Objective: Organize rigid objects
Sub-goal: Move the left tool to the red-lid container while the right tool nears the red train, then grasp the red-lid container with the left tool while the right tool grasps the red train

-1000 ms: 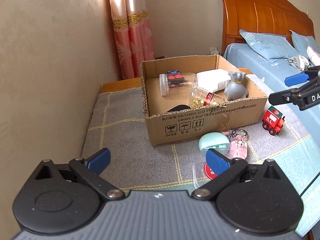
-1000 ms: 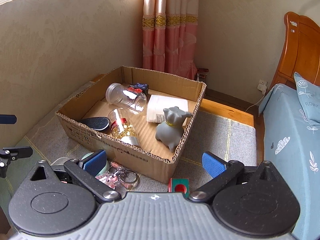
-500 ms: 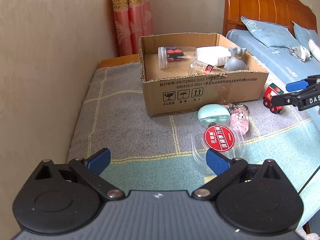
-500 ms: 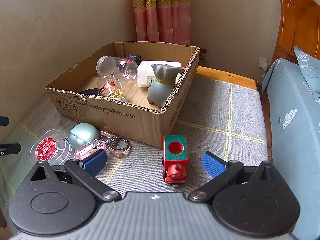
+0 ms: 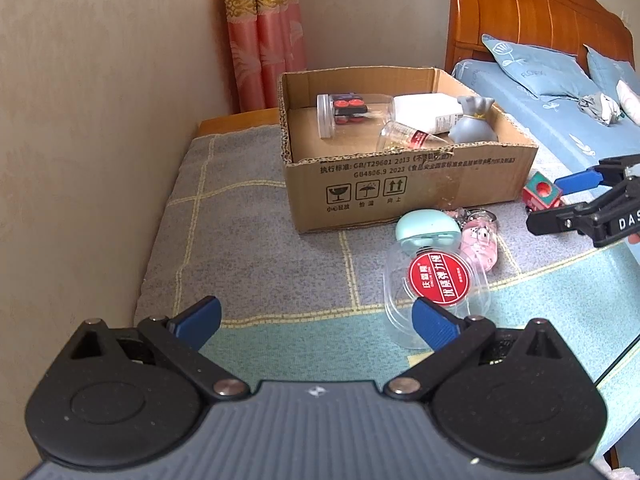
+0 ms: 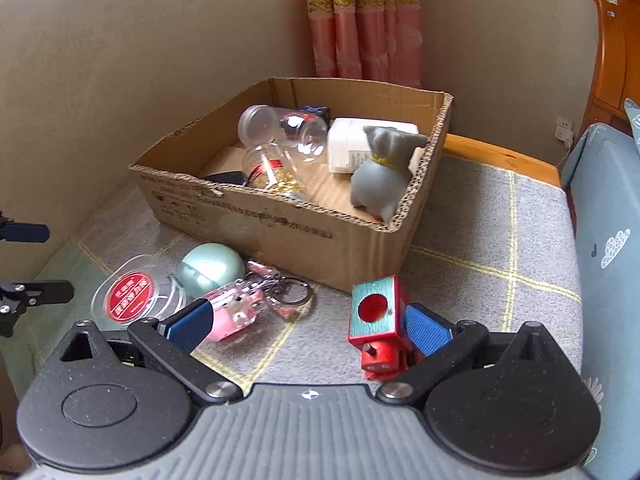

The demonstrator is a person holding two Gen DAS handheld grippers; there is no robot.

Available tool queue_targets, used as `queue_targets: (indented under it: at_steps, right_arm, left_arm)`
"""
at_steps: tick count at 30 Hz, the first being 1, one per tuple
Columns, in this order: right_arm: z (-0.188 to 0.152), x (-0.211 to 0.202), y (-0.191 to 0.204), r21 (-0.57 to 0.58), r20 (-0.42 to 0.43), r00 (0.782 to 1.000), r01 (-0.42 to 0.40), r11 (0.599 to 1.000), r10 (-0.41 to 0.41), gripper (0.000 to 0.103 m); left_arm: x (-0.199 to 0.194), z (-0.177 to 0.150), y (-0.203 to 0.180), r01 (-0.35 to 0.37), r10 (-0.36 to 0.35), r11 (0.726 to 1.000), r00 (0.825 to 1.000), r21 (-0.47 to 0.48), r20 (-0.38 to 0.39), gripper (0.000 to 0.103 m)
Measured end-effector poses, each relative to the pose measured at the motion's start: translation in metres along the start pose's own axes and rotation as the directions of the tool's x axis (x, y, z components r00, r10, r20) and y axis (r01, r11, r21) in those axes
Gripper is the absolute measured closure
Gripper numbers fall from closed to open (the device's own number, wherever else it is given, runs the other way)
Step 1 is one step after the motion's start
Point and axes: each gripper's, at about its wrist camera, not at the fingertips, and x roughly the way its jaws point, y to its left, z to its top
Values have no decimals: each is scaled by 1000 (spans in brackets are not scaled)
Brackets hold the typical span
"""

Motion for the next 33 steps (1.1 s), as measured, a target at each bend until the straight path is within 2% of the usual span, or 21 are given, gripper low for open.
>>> queue_targets:
  at_steps: [3,6,9,12,16,25,33]
  right_arm:
    - [-3,0,9,-29,-12,1000,10,1000,-10,0]
    - [-5,3,9,-25,-18,993,118,993,-118,0]
    - [-9,11,3,-1,-34,981,191,982,-191,0]
    - [-13,22,-2,42,-64,981,186,982,-183,0]
    - [-17,41,1,42,-92,965,250,967,-245,0]
    - [-27,29,-35,95,-78,954,296,951,-289,0]
    - [-32,27,-34,85,-46,956,292,953,-289,0]
  left_arm:
    - [-1,-1,0,5,-5,1000,1000,1,2,2]
    - [-1,-1,0,5,-5,1000,1000,0,3,2]
    - [-1,-2,0,5,-5,1000,1000,-2,3,2]
    - [0,-2,-1,12,-12,1000,1000,-2,3,2]
    - [-1,-1,-4,30,-30,1000,1000,6,9,2]
    - [5,-1,-19,111,-111,993,994,44,-5,2]
    - [28,3,-47,188,-184,977,982,101,-45,2]
